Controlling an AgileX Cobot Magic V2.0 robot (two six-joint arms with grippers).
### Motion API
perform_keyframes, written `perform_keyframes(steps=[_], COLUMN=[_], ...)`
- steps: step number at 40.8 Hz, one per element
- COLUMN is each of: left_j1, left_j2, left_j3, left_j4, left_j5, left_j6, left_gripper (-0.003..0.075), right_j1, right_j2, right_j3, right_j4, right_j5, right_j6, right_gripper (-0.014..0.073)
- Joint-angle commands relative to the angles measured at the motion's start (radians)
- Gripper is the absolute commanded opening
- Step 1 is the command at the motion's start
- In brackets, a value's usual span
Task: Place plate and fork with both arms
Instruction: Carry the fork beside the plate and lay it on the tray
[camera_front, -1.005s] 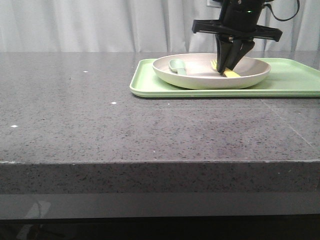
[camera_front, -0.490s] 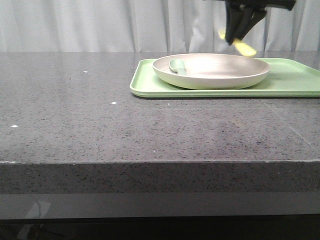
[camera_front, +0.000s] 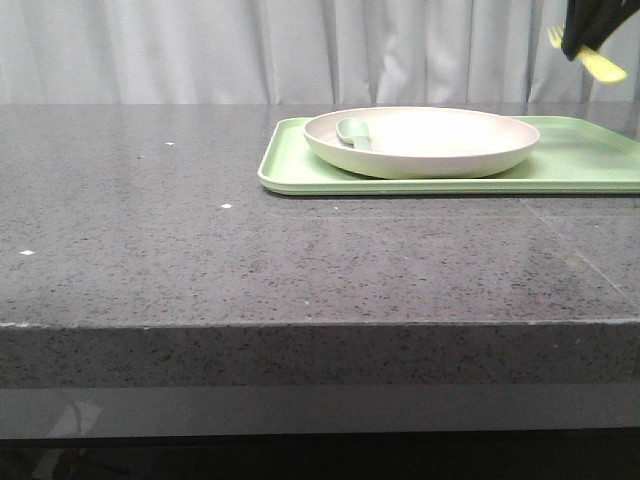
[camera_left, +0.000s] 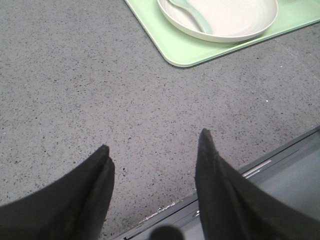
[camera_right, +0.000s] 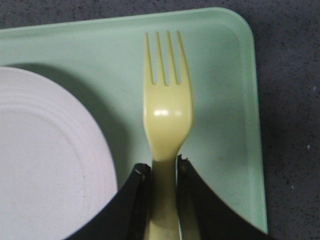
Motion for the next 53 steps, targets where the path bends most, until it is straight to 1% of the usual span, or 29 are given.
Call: perform_keyframes(steps=[1, 10, 21, 34, 36, 41, 44, 46, 53], left_j1=[-0.002, -0.002, -0.002, -0.002, -0.002, -0.002, -0.002, -0.002, -0.002], left_j2=[-0.003, -0.003, -0.003, -0.003, -0.003, -0.003, -0.003, -0.003, -0.003], left_j3=[-0.025, -0.025, -0.025, -0.025, -0.025, -0.025, -0.025, -0.025, -0.025], left_j4=[-0.001, -0.001, -0.001, -0.001, -0.001, -0.001, -0.001, -0.001, -0.001], left_j5=[-0.071, -0.071, -0.071, -0.071, -0.071, -0.071, -0.071, -0.071, -0.071], left_j6=[0.000, 0.000, 0.000, 0.000, 0.000, 0.000, 0.000, 0.000, 0.000], left_gripper=[0.0365, 0.0365, 0.0365, 0.0365, 0.0365, 0.0365, 0.0365, 0.0365, 0.0365], right_j1=[-0.022, -0.033, -0.033, -0.033, -0.033, -0.033, -0.033, -0.033, -0.033], right_j2=[-0.068, -0.054, 0.025, 0.054, 0.054, 0.054, 0.054, 0.050, 0.008], right_j3=[0.008, 0.082, 0.084, 0.084, 0.083, 0.082, 0.082, 0.082, 0.081], right_j4=[-0.003, -0.003, 0.021, 0.023, 0.023, 0.023, 0.023, 0.023, 0.023], right_j5=[0.095, 0.092, 0.085, 0.079, 0.079, 0.079, 0.081, 0.084, 0.094], right_j6=[-0.028, -0.063, -0.064, -0.065, -0.065, -0.069, -0.073, -0.073, -0.073], right_gripper=[0.0120, 0.0120, 0.0120, 0.0130, 0.0158, 0.0283, 0.0337, 0.0350, 0.0350])
